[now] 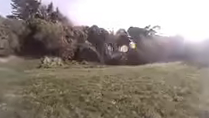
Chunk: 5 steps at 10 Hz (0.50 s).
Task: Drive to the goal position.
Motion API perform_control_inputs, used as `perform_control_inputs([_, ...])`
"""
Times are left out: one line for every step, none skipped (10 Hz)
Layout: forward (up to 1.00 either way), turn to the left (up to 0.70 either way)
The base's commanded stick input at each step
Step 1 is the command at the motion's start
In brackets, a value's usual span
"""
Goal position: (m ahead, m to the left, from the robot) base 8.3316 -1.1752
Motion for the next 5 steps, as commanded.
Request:
perform_control_inputs([0.7, 0.0])
perform_control_inputs([0.7, -0.04])
perform_control_inputs([0.7, -0.08])
perform_control_inputs([0.7, -0.1])
perform_control_inputs([0.7, -0.12])
